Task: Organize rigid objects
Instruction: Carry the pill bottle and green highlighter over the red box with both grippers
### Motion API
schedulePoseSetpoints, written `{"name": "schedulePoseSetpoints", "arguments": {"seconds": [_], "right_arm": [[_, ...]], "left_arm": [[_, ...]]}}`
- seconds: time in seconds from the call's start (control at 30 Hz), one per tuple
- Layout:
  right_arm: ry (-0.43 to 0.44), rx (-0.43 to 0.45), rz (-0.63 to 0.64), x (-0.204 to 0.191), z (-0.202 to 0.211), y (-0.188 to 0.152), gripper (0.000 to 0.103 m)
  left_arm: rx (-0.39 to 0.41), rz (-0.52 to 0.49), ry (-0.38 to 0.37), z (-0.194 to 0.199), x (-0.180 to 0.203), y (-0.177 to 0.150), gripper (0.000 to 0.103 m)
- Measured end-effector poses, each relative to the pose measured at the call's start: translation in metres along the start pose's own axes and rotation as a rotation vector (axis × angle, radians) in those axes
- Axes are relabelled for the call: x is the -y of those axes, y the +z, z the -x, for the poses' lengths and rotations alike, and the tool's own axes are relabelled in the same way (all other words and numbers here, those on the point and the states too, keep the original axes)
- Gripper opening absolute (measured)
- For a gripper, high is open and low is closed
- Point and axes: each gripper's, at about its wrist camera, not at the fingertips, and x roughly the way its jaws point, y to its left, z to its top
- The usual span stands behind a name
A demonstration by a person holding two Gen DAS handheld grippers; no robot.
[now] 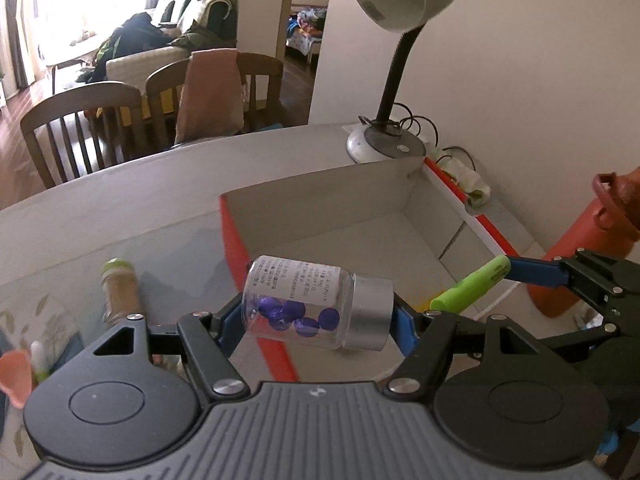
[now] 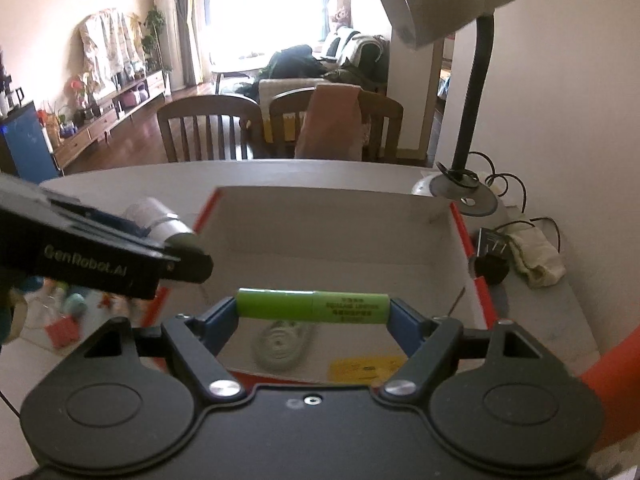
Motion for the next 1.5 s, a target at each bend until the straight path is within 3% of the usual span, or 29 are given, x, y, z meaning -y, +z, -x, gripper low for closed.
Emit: {"name": "schedulePoseSetpoints", "arguments": {"seconds": [0.3,0.67,1.03,1.5], "right_arm": [[-0.004,-0.076,0.063,0.032,-0.037,0.006,0.080],[0.060,-0.225,0.135,0.038,-0.085,0.009,0.080],[0.087,-0.371,0.134,0.040,-0.107,0.002,0.080],[0.095,-0.411,0.115,0.043,-0.110,0.004,0.080]], "left_arm": [[-0.064,-0.019,0.033,-0.064,0.022,0.039,0.071],[-0.163,-0.059,0.064,-0.138,0.045,0.062,0.071],[-0.277,-0.025,0.109,-0.191,0.040,0.067,0.072],[-0.382,0.029,0.122,-0.221,0.028,0.056,0.070]]}}
